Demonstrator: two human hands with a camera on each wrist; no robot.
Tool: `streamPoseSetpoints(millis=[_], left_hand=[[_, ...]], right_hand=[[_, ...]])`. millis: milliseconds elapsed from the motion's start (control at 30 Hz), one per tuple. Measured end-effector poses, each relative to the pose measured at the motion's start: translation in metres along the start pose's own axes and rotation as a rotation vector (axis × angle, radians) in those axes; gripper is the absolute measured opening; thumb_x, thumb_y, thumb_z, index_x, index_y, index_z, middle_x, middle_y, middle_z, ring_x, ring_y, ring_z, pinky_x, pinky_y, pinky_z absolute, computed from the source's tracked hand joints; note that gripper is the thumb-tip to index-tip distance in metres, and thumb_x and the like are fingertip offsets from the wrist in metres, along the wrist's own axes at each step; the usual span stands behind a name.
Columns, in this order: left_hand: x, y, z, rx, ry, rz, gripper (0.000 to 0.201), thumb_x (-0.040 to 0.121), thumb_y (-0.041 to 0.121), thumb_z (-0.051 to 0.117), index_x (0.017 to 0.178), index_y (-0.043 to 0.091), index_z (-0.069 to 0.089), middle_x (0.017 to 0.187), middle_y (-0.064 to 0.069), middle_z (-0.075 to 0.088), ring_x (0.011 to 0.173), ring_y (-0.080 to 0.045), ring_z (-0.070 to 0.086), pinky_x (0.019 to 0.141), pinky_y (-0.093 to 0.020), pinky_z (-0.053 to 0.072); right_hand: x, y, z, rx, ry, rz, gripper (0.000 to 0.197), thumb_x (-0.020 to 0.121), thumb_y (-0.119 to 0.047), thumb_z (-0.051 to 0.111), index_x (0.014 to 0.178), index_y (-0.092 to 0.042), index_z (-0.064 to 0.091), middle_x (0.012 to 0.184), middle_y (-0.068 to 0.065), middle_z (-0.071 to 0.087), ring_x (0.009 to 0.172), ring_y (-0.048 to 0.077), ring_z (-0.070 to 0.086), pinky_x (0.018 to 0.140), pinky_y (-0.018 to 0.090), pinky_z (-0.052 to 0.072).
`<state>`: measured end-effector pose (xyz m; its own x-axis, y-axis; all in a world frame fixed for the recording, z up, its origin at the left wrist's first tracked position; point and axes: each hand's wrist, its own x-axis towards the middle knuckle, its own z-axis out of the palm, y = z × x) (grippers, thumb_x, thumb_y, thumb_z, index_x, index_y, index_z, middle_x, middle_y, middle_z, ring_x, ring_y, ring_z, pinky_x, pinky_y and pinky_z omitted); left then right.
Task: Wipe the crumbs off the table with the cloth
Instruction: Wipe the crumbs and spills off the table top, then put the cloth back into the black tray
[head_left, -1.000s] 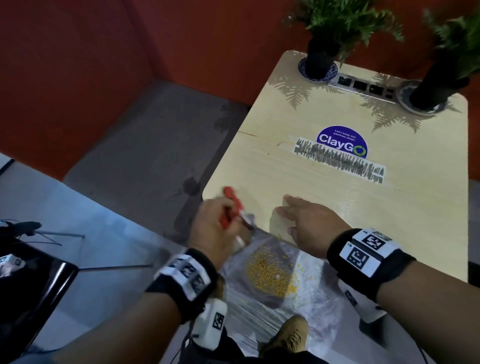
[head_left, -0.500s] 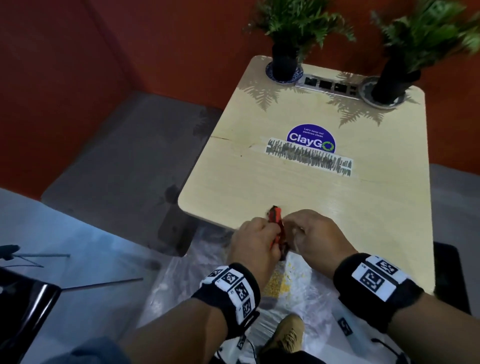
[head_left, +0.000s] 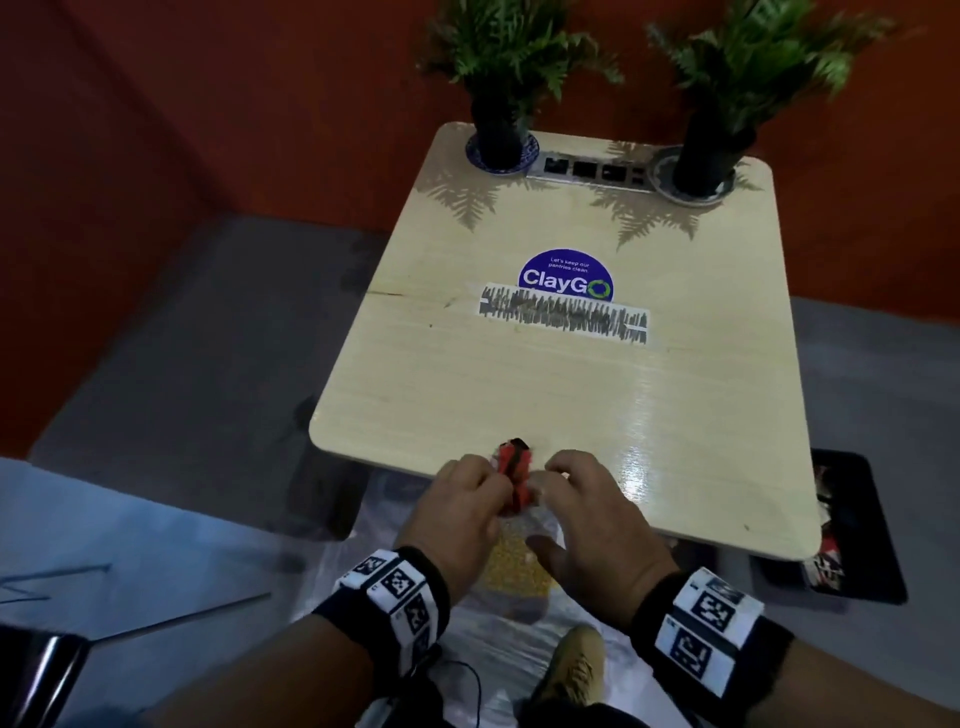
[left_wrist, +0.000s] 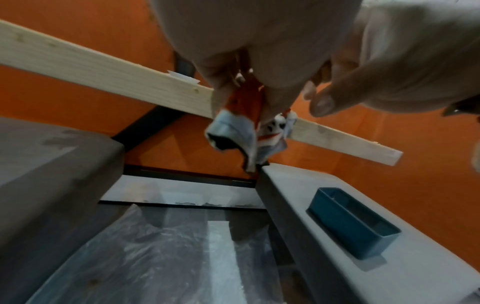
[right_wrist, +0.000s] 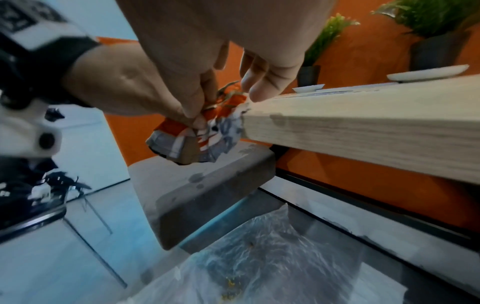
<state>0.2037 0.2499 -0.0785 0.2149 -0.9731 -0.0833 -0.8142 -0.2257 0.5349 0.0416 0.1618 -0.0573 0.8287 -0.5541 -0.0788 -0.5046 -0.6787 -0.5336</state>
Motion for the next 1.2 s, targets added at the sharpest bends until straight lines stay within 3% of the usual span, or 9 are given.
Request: streamPoseSetpoints(millis=[133, 233, 400, 600, 800, 966, 1033, 1100, 1200], left_hand=[[0.007, 0.036, 0.001, -0.157, -0.164, -0.078, 0.029, 0.072, 0.005, 0.057, 0.099, 0.015, 0.056, 0.103, -0.007, 0.056, 0.091, -0.028, 0.055, 0.076, -0.037, 0.05], [0.009, 0.058, -0.003, -0.277, -0.183, -0.107, 0.017, 0.081, 0.014, 0.056, 0.097, 0.019, 0.055, 0.094, 0.001, 0.058, 0.083, -0.018, 0.053, 0.07, -0.024, 0.04], [0.016, 0.042, -0.009, -0.102, -0.089, 0.024, 0.021, 0.083, 0.027, 0.052, 0.097, 0.02, 0.066, 0.099, 0.002, 0.066, 0.089, -0.019, 0.058, 0.079, -0.033, 0.05], [0.04, 0.032, -0.013, 0.255, -0.244, 0.204, 0.024, 0.072, 0.033, 0.06, 0.092, 0.023, 0.068, 0.104, 0.001, 0.061, 0.092, -0.026, 0.056, 0.075, -0.042, 0.049], [0.051, 0.038, 0.0, 0.233, -0.243, 0.321, 0.013, 0.067, 0.02, 0.061, 0.079, 0.018, 0.063, 0.095, -0.001, 0.062, 0.083, -0.027, 0.056, 0.063, -0.042, 0.051], [0.06, 0.045, 0.003, 0.248, -0.289, 0.383, 0.011, 0.069, 0.018, 0.057, 0.08, 0.018, 0.057, 0.094, -0.001, 0.059, 0.082, -0.025, 0.051, 0.062, -0.04, 0.047], [0.062, 0.048, 0.002, 0.256, -0.307, 0.392, 0.011, 0.071, 0.017, 0.059, 0.081, 0.018, 0.056, 0.095, -0.001, 0.057, 0.083, -0.025, 0.05, 0.063, -0.039, 0.045], [0.065, 0.049, 0.002, 0.263, -0.331, 0.394, 0.011, 0.072, 0.018, 0.059, 0.083, 0.017, 0.056, 0.097, -0.001, 0.056, 0.084, -0.026, 0.049, 0.065, -0.039, 0.044], [0.07, 0.051, 0.002, 0.285, -0.371, 0.399, 0.011, 0.069, 0.018, 0.06, 0.08, 0.016, 0.056, 0.094, -0.001, 0.056, 0.081, -0.027, 0.05, 0.062, -0.04, 0.046]], right_hand=[[-0.01, 0.008, 0.005, -0.007, 0.089, -0.037, 0.061, 0.074, -0.029, 0.072, 0.128, -0.011, 0.049, 0.126, 0.014, 0.053, 0.101, 0.031, 0.06, 0.077, 0.039, 0.059], [-0.01, 0.018, 0.011, -0.068, 0.198, -0.048, 0.046, 0.081, -0.028, 0.059, 0.121, -0.005, 0.055, 0.116, 0.016, 0.058, 0.088, 0.031, 0.062, 0.068, 0.04, 0.058], [-0.023, 0.041, 0.009, -0.261, 0.224, -0.04, 0.02, 0.09, -0.034, 0.063, 0.093, -0.014, 0.062, 0.101, 0.006, 0.064, 0.073, 0.028, 0.054, 0.056, 0.036, 0.042], [-0.09, 0.096, -0.021, -0.306, 0.293, 0.194, 0.005, 0.083, -0.013, 0.064, 0.081, -0.009, 0.062, 0.094, 0.01, 0.063, 0.073, 0.031, 0.053, 0.059, 0.038, 0.047], [-0.115, 0.109, -0.058, -0.233, 0.333, 0.502, 0.029, 0.059, 0.011, 0.076, 0.078, -0.008, 0.066, 0.091, 0.009, 0.065, 0.076, 0.023, 0.051, 0.066, 0.031, 0.044], [-0.108, 0.141, -0.081, 0.116, 0.59, 0.922, 0.049, 0.067, 0.01, 0.061, 0.102, -0.023, 0.071, 0.114, 0.011, 0.067, 0.093, 0.03, 0.063, 0.087, 0.041, 0.054], [-0.103, 0.154, -0.082, 0.451, 0.615, 1.087, 0.053, 0.073, 0.009, 0.052, 0.102, -0.032, 0.07, 0.096, 0.012, 0.072, 0.072, 0.025, 0.068, 0.068, 0.041, 0.06], [-0.105, 0.151, -0.074, 0.783, 0.624, 1.159, 0.049, 0.076, 0.015, 0.044, 0.101, -0.018, 0.071, 0.07, 0.017, 0.067, 0.044, 0.022, 0.058, 0.044, 0.03, 0.048], [-0.115, 0.128, -0.052, 1.157, 0.551, 1.175, 0.033, 0.078, 0.017, 0.047, 0.1, 0.0, 0.066, 0.063, 0.017, 0.062, 0.047, 0.023, 0.052, 0.046, 0.026, 0.04]])
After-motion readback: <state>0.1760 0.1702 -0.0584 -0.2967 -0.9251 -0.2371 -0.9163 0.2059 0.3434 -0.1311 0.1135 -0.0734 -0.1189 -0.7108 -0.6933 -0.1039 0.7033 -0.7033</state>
